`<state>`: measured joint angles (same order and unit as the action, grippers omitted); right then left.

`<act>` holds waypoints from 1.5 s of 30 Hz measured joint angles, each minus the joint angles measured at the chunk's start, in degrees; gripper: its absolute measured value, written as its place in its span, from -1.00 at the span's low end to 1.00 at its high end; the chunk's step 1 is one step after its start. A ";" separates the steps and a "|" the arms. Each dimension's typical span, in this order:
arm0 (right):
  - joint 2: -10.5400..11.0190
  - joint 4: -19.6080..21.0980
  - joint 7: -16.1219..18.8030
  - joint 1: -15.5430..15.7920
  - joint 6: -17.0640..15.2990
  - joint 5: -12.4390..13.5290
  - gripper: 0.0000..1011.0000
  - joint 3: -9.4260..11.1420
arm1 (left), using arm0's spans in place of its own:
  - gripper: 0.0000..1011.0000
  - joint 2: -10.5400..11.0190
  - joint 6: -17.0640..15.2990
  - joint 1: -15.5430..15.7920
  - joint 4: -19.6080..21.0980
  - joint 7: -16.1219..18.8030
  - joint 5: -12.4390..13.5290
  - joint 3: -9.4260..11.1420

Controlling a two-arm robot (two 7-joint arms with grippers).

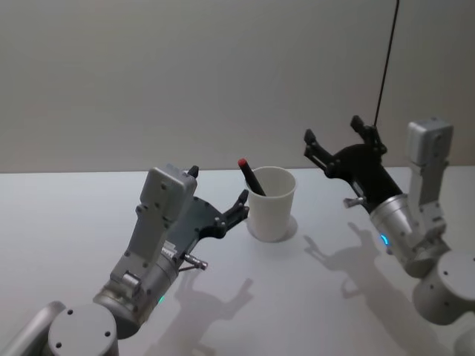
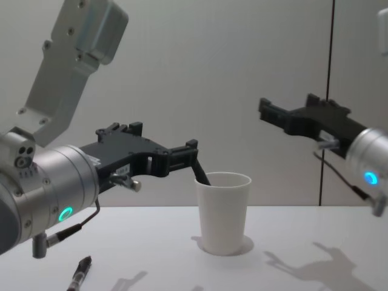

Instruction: Place the pen into the pen holder.

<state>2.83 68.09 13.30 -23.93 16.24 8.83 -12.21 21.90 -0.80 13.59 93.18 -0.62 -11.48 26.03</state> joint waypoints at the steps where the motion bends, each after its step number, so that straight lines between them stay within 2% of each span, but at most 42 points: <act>1: 0.28 0.88 -0.01 0.48 -0.49 0.06 0.98 0.16 | 0.98 0.00 0.00 0.00 0.00 0.00 0.00 0.00; 12: 3.61 10.03 -1.01 6.07 -7.42 0.86 0.98 2.03 | 0.98 0.00 0.00 0.00 0.00 0.00 0.00 0.00; 19: 5.56 14.36 -1.86 9.35 -11.03 1.57 0.98 3.09 | 0.98 0.00 0.00 0.00 0.00 0.00 0.00 0.00; 33: 8.84 21.60 -3.23 14.79 -17.27 2.47 0.98 5.07 | 0.98 0.00 0.00 0.00 0.00 0.00 0.00 0.00; 45: 11.36 26.23 -4.29 18.68 -21.63 3.69 0.98 6.81 | 0.98 0.00 0.00 0.00 0.00 0.00 0.00 0.00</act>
<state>14.19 94.32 9.01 -5.26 -5.39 12.53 -5.40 21.89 -0.79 13.59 93.18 -0.62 -11.48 26.03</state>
